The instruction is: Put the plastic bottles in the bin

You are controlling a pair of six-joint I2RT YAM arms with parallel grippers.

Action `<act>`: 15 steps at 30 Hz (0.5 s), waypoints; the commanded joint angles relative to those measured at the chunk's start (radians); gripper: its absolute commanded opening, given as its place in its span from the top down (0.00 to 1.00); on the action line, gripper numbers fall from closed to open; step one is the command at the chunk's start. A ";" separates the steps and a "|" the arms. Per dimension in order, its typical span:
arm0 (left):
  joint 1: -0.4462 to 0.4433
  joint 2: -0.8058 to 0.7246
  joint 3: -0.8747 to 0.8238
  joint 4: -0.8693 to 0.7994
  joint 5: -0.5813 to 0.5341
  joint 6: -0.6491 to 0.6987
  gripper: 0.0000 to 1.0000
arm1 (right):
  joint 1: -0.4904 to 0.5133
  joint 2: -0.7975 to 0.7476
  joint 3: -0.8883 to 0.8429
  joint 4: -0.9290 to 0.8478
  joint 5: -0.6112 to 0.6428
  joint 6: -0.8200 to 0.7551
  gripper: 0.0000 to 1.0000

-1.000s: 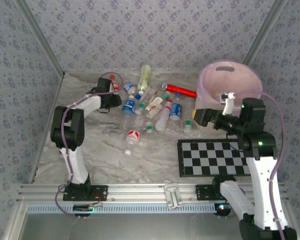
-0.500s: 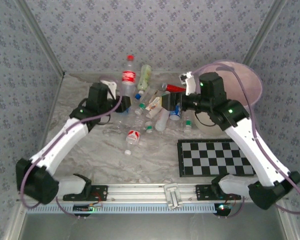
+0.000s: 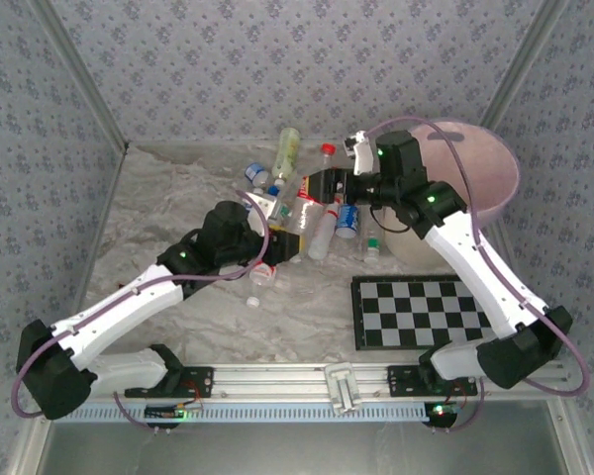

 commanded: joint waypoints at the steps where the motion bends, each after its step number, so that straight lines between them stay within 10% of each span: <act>1: -0.034 -0.042 0.030 0.039 -0.052 -0.009 0.60 | -0.034 0.014 0.034 -0.010 0.071 0.023 0.09; 15: -0.139 -0.076 -0.036 0.134 -0.145 -0.013 0.60 | -0.110 0.020 0.041 0.037 -0.078 0.080 0.12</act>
